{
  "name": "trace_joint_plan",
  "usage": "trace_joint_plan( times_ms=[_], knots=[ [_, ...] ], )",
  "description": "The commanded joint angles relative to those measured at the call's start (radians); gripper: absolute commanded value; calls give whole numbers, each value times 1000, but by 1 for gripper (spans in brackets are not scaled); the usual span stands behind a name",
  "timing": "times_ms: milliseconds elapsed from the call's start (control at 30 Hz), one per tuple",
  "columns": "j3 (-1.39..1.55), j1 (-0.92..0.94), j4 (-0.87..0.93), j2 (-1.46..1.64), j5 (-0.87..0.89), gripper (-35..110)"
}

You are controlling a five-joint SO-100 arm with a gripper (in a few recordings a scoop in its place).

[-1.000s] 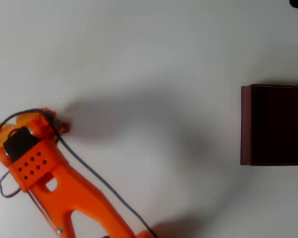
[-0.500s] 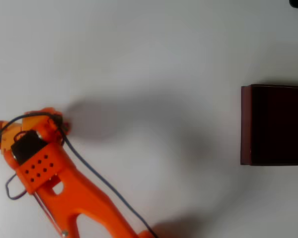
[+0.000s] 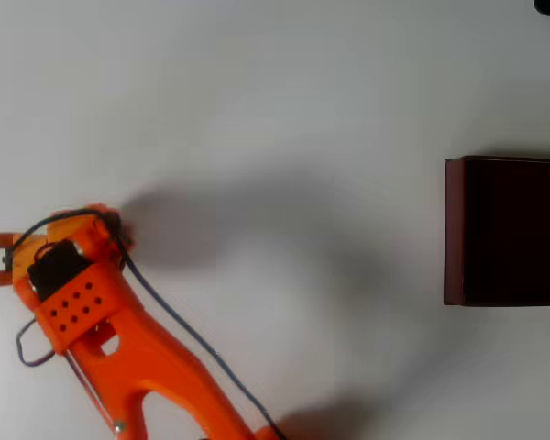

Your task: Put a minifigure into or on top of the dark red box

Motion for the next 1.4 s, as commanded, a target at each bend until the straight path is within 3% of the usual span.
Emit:
trace_joint_plan(
  times_ms=[0,1367],
  knots=[
    [6,-20,-8,21,-9,21],
    [6,40,-40,-43,-72,19]
  ],
)
